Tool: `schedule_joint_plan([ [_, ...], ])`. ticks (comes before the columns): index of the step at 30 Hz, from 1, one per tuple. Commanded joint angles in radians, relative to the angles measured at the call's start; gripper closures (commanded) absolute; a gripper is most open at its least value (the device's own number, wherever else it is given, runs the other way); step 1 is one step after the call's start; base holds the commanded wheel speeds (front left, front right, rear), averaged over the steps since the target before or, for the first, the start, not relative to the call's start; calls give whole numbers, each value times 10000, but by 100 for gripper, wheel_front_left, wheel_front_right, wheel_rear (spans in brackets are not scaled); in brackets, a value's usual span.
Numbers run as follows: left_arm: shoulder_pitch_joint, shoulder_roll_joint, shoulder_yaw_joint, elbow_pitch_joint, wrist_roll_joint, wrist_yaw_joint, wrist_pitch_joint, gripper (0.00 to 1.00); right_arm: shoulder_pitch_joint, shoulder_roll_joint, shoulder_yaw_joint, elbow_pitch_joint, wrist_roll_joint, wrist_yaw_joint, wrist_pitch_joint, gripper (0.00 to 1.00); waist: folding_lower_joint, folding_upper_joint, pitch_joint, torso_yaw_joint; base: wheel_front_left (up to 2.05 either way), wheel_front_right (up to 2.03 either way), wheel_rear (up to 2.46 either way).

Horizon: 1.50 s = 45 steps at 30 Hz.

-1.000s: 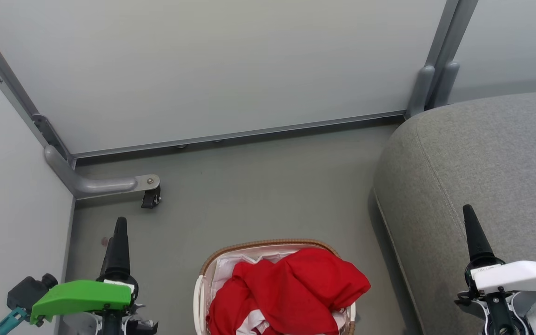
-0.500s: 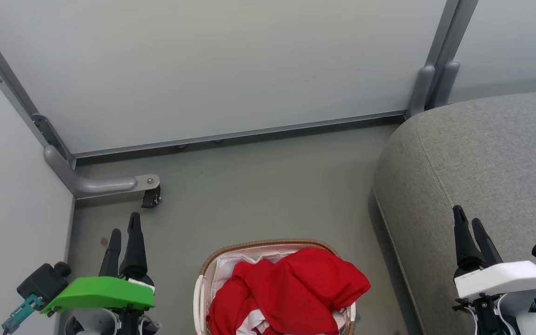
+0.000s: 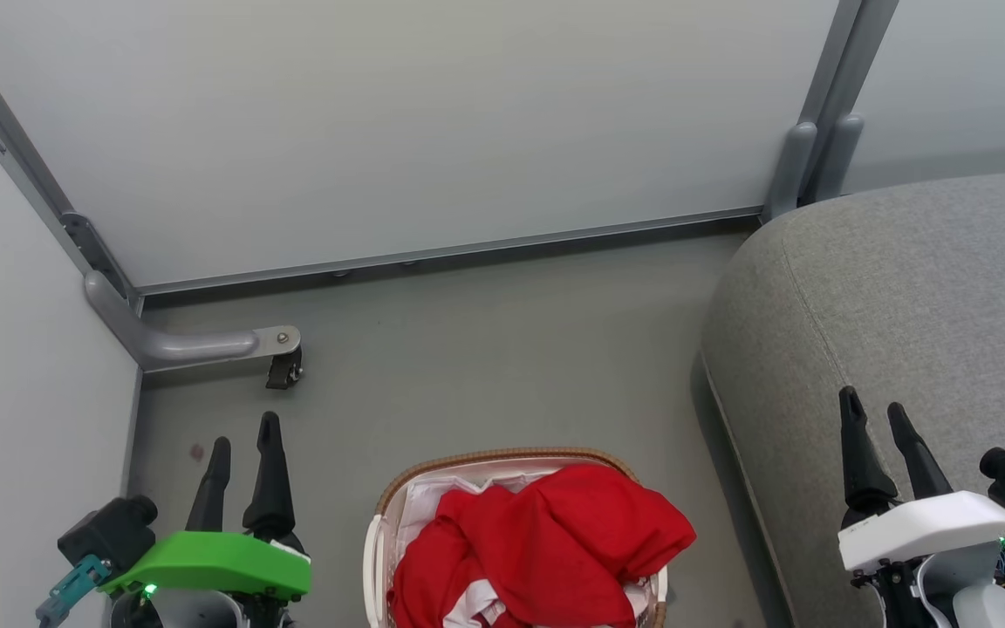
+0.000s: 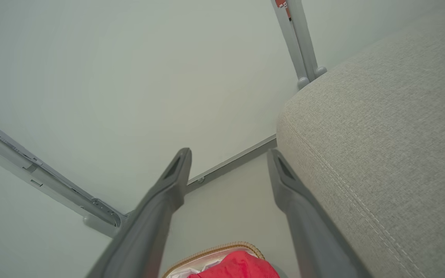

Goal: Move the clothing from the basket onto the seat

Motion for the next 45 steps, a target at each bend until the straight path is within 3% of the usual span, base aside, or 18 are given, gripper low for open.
schedule_joint_plan([
  [1, 4, 74, -42, -36, 304, 11, -118, 0, 51, -74, 16, -129, -332, 2, -128, 0, 0, -1, 5, 2, 0, 0, 0],
  [45, 155, 109, -641, 810, 3596, 172, -1112, 0, 249, -121, 225, 44, -4622, 3, -1116, 0, 0, -1, 124, 87, 0, 0, 0],
])
